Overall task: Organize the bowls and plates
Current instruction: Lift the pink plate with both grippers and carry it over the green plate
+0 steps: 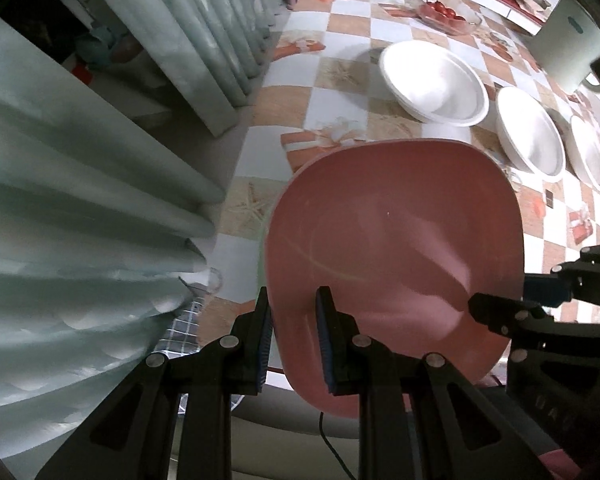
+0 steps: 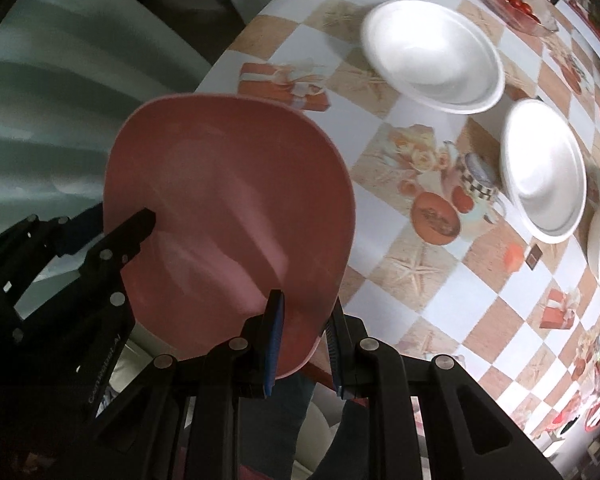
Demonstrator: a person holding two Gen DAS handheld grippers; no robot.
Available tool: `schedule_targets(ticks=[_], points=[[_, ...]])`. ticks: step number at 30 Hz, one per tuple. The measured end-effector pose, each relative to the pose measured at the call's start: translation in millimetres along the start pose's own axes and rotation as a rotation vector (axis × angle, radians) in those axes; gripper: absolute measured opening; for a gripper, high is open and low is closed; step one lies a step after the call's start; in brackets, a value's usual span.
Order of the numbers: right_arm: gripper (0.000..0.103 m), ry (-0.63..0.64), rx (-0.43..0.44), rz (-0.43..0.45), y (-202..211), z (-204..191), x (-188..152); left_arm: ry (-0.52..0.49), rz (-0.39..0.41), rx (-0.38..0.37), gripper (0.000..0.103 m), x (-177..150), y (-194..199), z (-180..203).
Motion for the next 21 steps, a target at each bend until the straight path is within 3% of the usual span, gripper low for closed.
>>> schedule_targets(ticks=[21], points=[[0.023, 0.009, -0.006, -0.032, -27, 0, -8, -0.066, 0.081, 0.127, 0.022, 2, 4, 5]])
Point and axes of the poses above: each gripper's, at about its wrist camera, not at the fingertips, and y roughly against the way its jaws point, z to its right, x to its top, the point moved 3 cm from there along -y, roughly the way its jaws point, and after that the axes turned 5 degrees about -x, right-handed, at the moved point
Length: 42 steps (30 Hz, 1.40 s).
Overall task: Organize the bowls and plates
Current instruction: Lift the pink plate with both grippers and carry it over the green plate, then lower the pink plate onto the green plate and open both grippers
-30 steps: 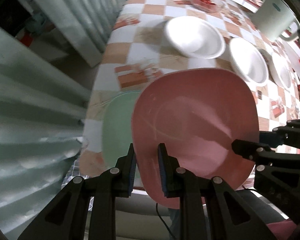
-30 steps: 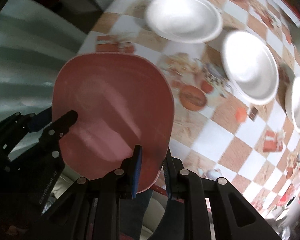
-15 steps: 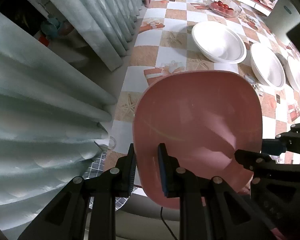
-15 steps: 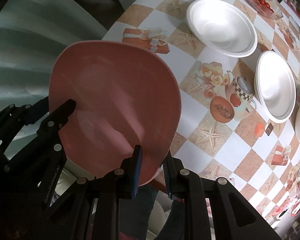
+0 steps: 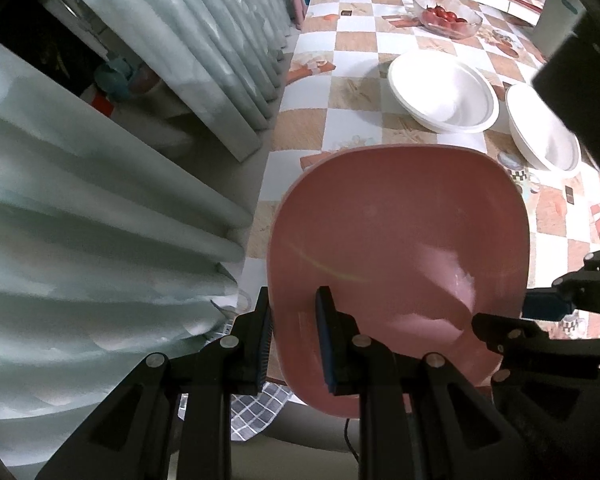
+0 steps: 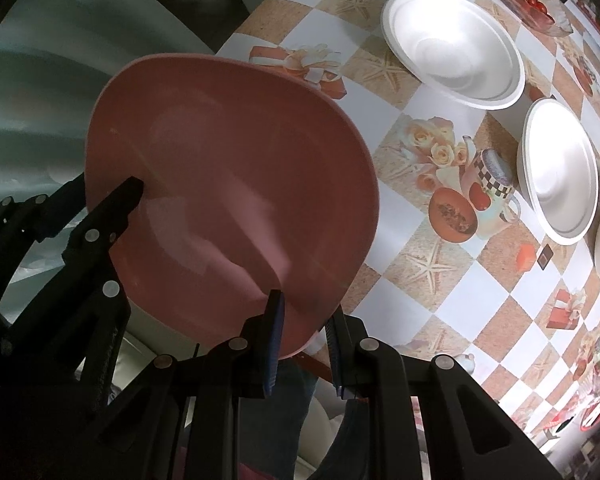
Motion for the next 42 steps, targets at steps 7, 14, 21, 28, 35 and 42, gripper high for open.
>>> schedule_targets(ticks=[7, 14, 21, 28, 35, 42], points=[[0.023, -0.002, -0.001, -0.013, -5, 3, -1, 0.001, -0.004, -0.002, 0.022, -1, -4, 0], [0.023, 0.003, -0.008, -0.037, -18, -1, 2, 0.020, -0.036, -0.049, 0.022, -2, -19, -6], [0.023, -0.016, -0.001, -0.049, -32, 0, 6, 0.025, -0.053, -0.081, 0.024, 0, -35, -9], [0.024, -0.027, 0.017, -0.049, -38, 4, 5, 0.014, -0.056, -0.065, 0.069, -3, -41, -10], [0.084, -0.077, 0.011, -0.038, -30, 33, -6, 0.071, -0.070, -0.072, 0.086, -4, -41, -22], [0.103, -0.125, 0.028, -0.036, -19, 72, -19, 0.111, -0.092, -0.139, 0.092, -5, -37, -17]])
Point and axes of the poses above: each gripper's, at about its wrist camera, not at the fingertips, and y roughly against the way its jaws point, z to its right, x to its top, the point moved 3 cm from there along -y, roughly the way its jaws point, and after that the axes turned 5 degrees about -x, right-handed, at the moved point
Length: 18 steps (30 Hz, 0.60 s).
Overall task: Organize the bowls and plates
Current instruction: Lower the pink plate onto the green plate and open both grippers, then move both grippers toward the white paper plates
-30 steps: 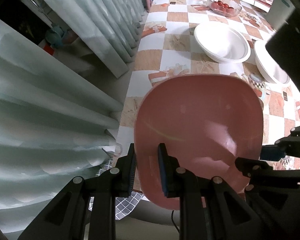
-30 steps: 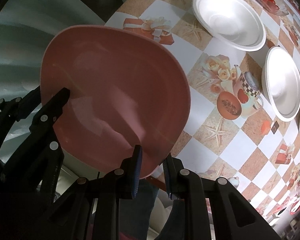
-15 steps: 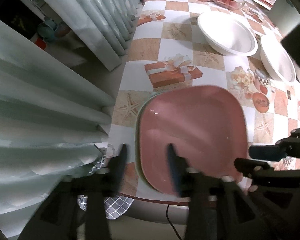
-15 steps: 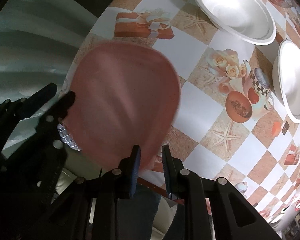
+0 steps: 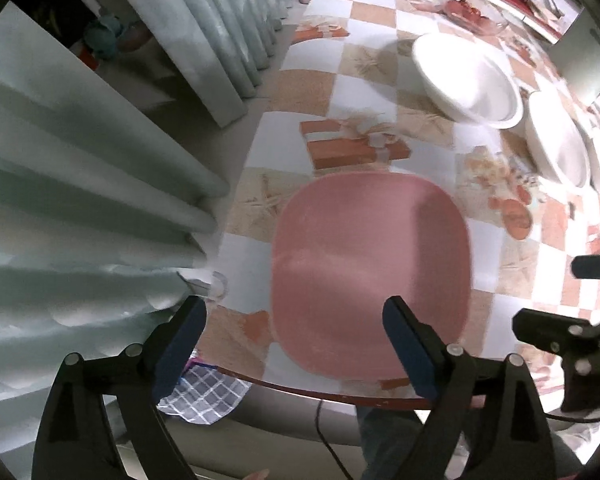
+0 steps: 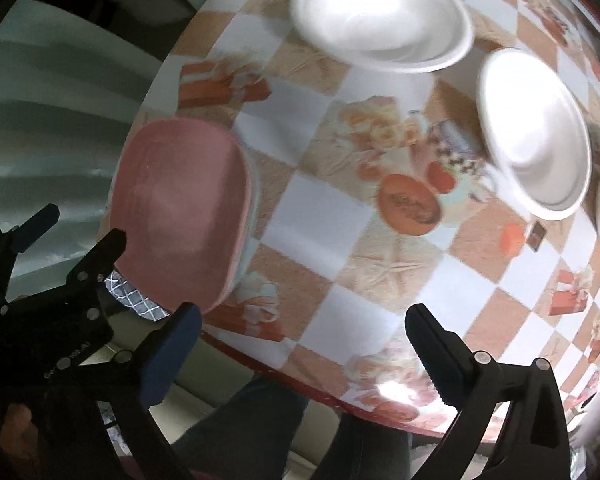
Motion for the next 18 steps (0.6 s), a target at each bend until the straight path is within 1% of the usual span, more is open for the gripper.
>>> schedule_targets(ticks=[2, 6, 12, 14, 18], points=[[0.103, -0.040, 0.002, -0.012, -1, 13, -5, -0.004, -0.010, -0.039, 0.092, 0, 3, 8], [0.103, -0.106, 0.018, 0.010, 4, 38, -18, -0.030, -0.026, -0.080, 0.092, 3, 9, 26], [0.103, -0.203, 0.040, -0.006, 3, 68, -40, -0.101, -0.053, -0.107, 0.092, 11, 15, 56], [0.103, -0.238, 0.048, -0.008, 2, 80, -43, -0.130, -0.058, -0.107, 0.092, 15, 16, 66], [0.103, -0.298, 0.057, 0.000, 3, 98, -45, -0.175, -0.078, -0.133, 0.092, 22, 17, 90]])
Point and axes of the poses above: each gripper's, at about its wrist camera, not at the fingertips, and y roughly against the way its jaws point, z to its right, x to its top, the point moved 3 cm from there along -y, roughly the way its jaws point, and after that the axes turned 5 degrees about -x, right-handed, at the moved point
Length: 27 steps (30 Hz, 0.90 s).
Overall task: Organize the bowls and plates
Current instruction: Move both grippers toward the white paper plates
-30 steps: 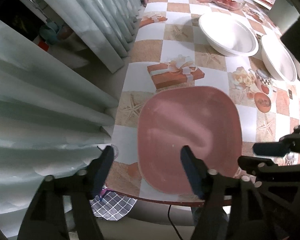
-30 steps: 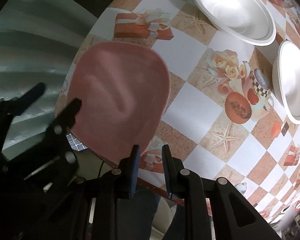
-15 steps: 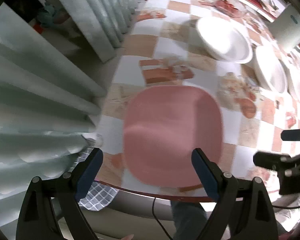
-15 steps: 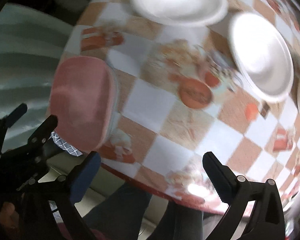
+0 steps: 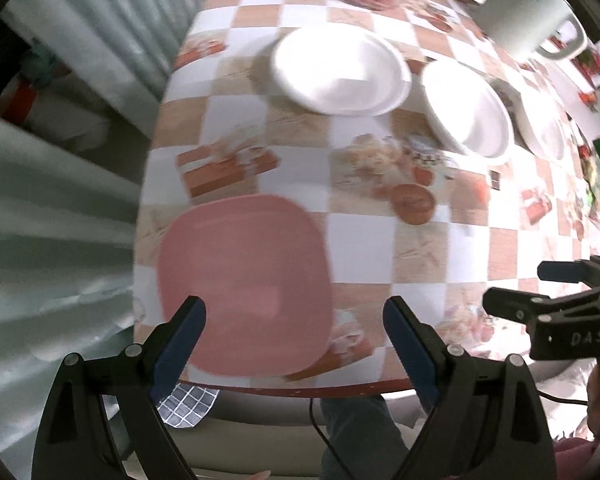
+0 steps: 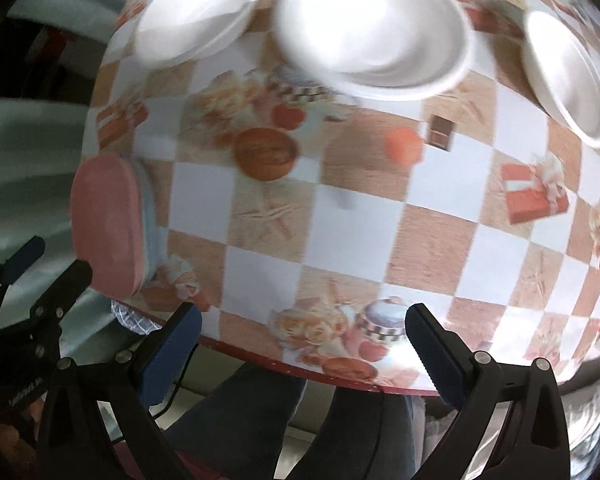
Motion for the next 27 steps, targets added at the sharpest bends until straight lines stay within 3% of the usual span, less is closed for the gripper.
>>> schedule_targets(ticks=[15, 21, 27], points=[[0.103, -0.180, 0.024, -0.017, -13, 83, 1, -0.080, -0.094, -0.084, 0.092, 35, -23, 78], [0.103, -0.209, 0.013, -0.025, -14, 111, 6, -0.009, -0.136, -0.131, 0.092, 49, -38, 97], [0.103, -0.189, 0.022, -0.001, -12, 115, 27, 0.091, -0.128, -0.135, 0.092, 65, -48, 99]])
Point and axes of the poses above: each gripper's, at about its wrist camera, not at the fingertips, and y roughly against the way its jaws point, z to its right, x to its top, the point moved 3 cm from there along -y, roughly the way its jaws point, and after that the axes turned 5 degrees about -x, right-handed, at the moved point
